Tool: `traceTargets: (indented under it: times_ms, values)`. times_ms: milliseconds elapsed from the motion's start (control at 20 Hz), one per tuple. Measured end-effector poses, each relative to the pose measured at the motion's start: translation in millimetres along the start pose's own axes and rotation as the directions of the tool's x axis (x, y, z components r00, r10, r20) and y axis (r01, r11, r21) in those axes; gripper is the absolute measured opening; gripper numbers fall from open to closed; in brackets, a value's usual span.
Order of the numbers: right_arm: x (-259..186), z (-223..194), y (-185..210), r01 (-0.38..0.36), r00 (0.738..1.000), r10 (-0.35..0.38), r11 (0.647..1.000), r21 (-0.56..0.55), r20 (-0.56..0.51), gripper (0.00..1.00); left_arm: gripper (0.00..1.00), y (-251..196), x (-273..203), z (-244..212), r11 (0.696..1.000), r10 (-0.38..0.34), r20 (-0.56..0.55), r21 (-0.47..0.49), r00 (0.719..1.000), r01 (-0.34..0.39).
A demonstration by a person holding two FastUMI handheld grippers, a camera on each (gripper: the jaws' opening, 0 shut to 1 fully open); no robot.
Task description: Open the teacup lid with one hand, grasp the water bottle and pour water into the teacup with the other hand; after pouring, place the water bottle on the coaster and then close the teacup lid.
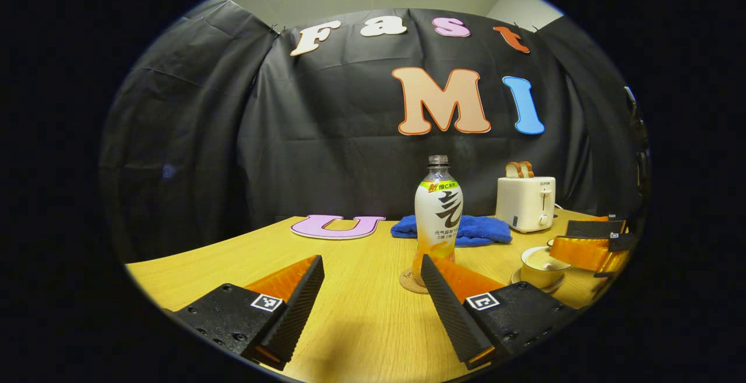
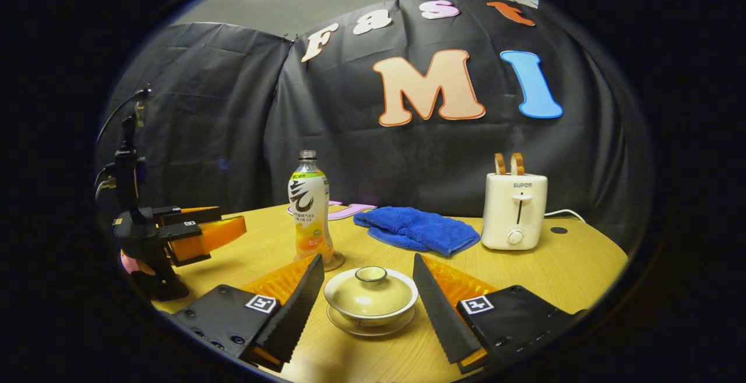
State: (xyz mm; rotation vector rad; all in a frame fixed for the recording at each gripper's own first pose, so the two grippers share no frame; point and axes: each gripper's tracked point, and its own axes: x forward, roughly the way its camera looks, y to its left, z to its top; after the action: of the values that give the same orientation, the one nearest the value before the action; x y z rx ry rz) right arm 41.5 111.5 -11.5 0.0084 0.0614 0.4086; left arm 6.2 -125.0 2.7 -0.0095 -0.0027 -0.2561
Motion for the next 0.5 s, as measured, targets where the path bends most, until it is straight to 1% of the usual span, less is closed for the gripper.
traceTargets:
  times_ms: [50,100,150,200,250,350,400,500]
  values:
    - [-6,4,-1,0.006,1.0,-0.006,1.0,0.0,0.019,0.93,0.98,0,0,-1,1.0,0.0,-0.001,0.0,1.0,0.0]
    - [-11,6,-3,0.012,0.999,-0.012,1.0,0.001,0.037,0.98,0.98,0,0,-1,1.0,0.0,0.0,0.0,1.0,0.0]
    - [-16,8,-4,0.022,0.998,-0.022,1.0,-0.001,0.051,0.93,0.98,0,1,-1,1.0,0.002,0.0,0.001,1.0,-0.002]
    - [-21,7,-7,0.031,0.999,-0.031,1.0,0.0,0.042,0.98,0.98,1,0,0,1.0,0.003,0.0,0.001,1.0,-0.003]
    - [-26,6,-9,0.039,0.998,-0.039,0.999,0.0,0.048,0.93,0.98,1,0,-1,1.0,0.004,0.0,0.001,1.0,-0.004]
    - [-35,7,-19,0.072,0.996,-0.072,0.997,0.0,0.051,0.94,0.98,1,0,-1,1.0,0.007,0.001,0.001,1.0,-0.007]
    - [-39,7,-25,0.093,0.994,-0.092,0.996,0.0,0.051,0.98,0.98,4,0,0,1.0,0.016,0.002,0.002,1.0,-0.016]
    - [-49,8,-39,0.145,0.988,-0.144,0.989,0.001,0.054,0.97,0.98,8,-1,0,0.999,0.037,0.002,0.003,0.999,-0.037]
